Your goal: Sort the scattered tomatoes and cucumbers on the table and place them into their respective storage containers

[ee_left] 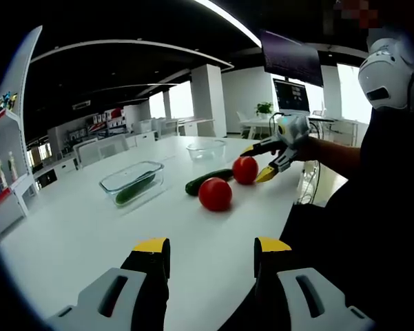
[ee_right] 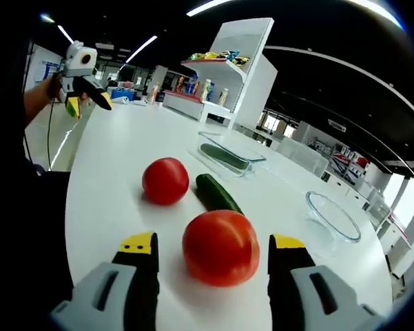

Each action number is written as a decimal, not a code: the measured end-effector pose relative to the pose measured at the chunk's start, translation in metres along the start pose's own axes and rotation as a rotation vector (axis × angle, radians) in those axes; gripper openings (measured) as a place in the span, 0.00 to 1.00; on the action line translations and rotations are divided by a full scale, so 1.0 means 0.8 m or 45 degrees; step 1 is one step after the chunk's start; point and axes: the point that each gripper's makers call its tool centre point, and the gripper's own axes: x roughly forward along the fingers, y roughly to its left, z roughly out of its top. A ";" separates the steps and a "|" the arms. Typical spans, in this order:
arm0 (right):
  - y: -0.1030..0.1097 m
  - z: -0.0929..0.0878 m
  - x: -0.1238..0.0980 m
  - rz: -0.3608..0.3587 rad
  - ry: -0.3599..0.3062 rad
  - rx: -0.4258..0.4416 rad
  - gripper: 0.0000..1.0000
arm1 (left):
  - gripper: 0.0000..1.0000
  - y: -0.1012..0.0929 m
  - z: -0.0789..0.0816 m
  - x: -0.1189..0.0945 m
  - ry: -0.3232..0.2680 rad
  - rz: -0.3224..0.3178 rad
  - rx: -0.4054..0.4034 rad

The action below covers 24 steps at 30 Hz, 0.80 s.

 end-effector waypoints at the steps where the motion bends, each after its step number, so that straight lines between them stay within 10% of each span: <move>1: 0.000 -0.001 0.002 -0.002 0.006 -0.012 0.63 | 0.49 0.000 0.000 0.000 0.001 0.001 -0.001; 24: -0.005 -0.009 0.015 -0.132 0.047 -0.185 0.56 | 0.48 0.004 -0.004 0.004 0.005 -0.006 -0.018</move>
